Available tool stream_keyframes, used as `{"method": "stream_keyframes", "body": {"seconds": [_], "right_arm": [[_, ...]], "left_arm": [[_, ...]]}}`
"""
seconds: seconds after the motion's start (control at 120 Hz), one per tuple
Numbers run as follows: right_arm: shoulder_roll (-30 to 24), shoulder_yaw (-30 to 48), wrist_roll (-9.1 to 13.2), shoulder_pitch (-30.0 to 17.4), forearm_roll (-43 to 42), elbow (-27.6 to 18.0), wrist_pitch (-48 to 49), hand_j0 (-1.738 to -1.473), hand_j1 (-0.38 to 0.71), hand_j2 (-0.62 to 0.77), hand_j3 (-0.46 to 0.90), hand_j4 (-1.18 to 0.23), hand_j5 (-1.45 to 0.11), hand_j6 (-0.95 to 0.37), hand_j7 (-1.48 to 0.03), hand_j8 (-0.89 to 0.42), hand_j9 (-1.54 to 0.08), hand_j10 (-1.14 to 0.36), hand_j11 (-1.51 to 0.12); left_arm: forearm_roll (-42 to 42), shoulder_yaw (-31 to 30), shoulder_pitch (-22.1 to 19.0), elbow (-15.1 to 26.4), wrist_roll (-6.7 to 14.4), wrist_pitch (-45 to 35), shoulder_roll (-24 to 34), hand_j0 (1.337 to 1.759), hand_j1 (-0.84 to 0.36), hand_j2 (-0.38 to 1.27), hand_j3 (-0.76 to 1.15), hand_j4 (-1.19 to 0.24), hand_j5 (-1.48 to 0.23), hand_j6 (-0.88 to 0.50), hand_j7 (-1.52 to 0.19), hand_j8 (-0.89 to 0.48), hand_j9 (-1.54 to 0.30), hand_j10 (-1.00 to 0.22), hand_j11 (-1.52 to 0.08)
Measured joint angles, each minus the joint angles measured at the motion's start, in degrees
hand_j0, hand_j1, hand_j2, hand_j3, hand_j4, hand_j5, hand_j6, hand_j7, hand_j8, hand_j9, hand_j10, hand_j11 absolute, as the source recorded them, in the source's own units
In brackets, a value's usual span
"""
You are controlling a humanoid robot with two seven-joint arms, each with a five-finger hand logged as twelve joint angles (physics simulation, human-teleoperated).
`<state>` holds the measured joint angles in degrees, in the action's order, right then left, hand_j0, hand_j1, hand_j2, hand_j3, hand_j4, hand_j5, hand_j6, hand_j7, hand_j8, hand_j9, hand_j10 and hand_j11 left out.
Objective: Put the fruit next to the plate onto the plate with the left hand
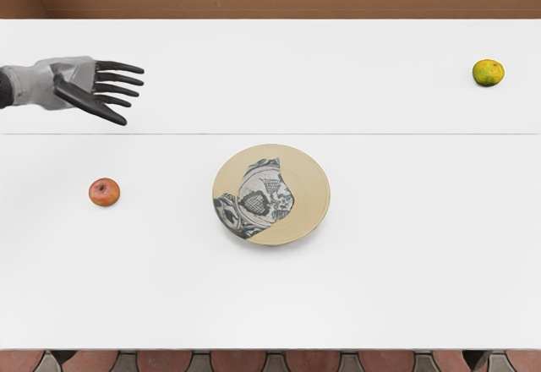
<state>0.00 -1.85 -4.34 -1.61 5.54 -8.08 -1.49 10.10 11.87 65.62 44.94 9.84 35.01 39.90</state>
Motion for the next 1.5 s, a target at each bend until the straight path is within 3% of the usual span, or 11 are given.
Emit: {"method": "stream_keyframes", "body": {"seconds": [0.142, 0.233, 0.342, 0.458, 0.567, 0.725, 0.792, 0.875, 1.075, 1.5], "right_arm": [[0.00, 0.00, -0.16, 0.02, -0.01, 0.03, 0.00, -1.658, -0.31, -0.01, 0.00, -0.03, -0.04, -0.03, -0.04, -0.03, -0.04, -0.03, -0.04], [0.00, -0.11, 0.03, -0.29, 0.00, 0.00, 0.00, -1.658, -0.31, -0.01, 0.00, -0.03, -0.04, -0.03, -0.04, -0.03, -0.04, -0.03, -0.04], [0.00, -0.17, 0.20, -0.59, 0.00, -0.04, 0.00, -1.658, -0.31, -0.01, 0.00, -0.03, -0.04, -0.03, -0.04, -0.03, -0.04, -0.03, -0.04], [0.00, -0.21, 0.26, -0.70, 0.00, -0.04, 0.00, -1.658, -0.31, -0.01, 0.00, -0.03, -0.04, -0.03, -0.04, -0.03, -0.04, -0.03, -0.04], [0.00, -0.21, 0.28, -0.74, 0.00, -0.05, 0.00, -1.658, -0.31, -0.01, 0.00, -0.03, -0.04, -0.03, -0.04, -0.03, -0.04, -0.03, -0.04], [0.00, -0.22, 0.29, -0.75, 0.00, -0.06, 0.00, -1.658, -0.31, -0.01, 0.00, -0.03, -0.04, -0.03, -0.04, -0.03, -0.04, -0.03, -0.04], [0.00, -0.24, 0.29, -0.76, 0.00, -0.04, 0.00, -1.658, -0.31, -0.01, 0.00, -0.03, -0.04, -0.03, -0.04, -0.03, -0.04, -0.03, -0.04], [0.00, -0.24, 0.29, -0.76, 0.00, -0.04, 0.00, -1.658, -0.31, -0.01, 0.00, -0.03, -0.04, -0.03, -0.04, -0.03, -0.04, -0.03, -0.04], [0.00, -0.24, 0.29, -0.76, 0.00, -0.04, 0.00, -1.658, -0.31, -0.01, 0.00, -0.03, -0.04, -0.03, -0.04, -0.03, -0.04, -0.03, -0.04], [0.00, -0.21, 0.29, -0.76, 0.00, -0.04, 0.00, -1.658, -0.31, -0.01, 0.00, -0.03, -0.04, -0.03, -0.04, -0.03, -0.04, -0.03, -0.04]], "left_arm": [[0.39, -0.37, -0.08, 0.44, 0.08, 0.00, 0.06, 1.658, 0.06, 0.05, 0.00, -0.25, -0.32, -0.25, -0.32, -0.25, -0.32, -0.25, -0.32], [6.30, -0.80, 1.62, 2.40, 0.26, 0.00, 1.91, 1.658, 0.06, 0.05, 0.00, -0.25, -0.32, -0.25, -0.32, -0.25, -0.32, -0.25, -0.32], [16.72, -0.98, 2.82, 6.22, 5.73, 0.00, 3.35, 1.658, 0.06, 0.05, 0.00, -0.25, -0.32, -0.25, -0.32, -0.25, -0.32, -0.25, -0.32], [27.02, -1.04, 2.82, 15.22, 9.13, 0.01, 8.09, 1.658, 0.06, 0.05, 0.00, -0.25, -0.32, -0.25, -0.32, -0.25, -0.32, -0.25, -0.32], [33.23, -1.01, 3.72, 22.12, 10.93, -0.20, 8.50, 1.658, 0.06, 0.05, 0.00, -0.25, -0.32, -0.25, -0.32, -0.25, -0.32, -0.25, -0.32], [41.80, -1.35, 3.52, 32.45, 14.32, -8.90, 13.42, 1.658, 0.06, 0.05, 0.00, -0.25, -0.32, -0.25, -0.32, -0.25, -0.32, -0.25, -0.32], [43.45, -3.12, 4.67, 35.67, 14.82, -13.64, 13.99, 1.658, 0.06, 0.05, 0.00, -0.25, -0.32, -0.25, -0.32, -0.25, -0.32, -0.25, -0.32], [44.50, -11.11, 11.52, 38.76, 15.06, -21.54, 13.91, 1.658, 0.06, 0.05, 0.00, -0.25, -0.32, -0.25, -0.32, -0.25, -0.32, -0.25, -0.32], [45.25, -22.40, 13.43, 43.86, 15.18, -31.59, 12.43, 1.658, 0.06, 0.05, 0.00, -0.25, -0.32, -0.25, -0.32, -0.25, -0.32, -0.25, -0.32], [44.21, -41.20, 20.51, 45.76, 15.52, -41.47, 5.04, 1.658, 0.06, 0.05, 0.00, -0.25, -0.32, -0.25, -0.32, -0.25, -0.32, -0.25, -0.32]]}}
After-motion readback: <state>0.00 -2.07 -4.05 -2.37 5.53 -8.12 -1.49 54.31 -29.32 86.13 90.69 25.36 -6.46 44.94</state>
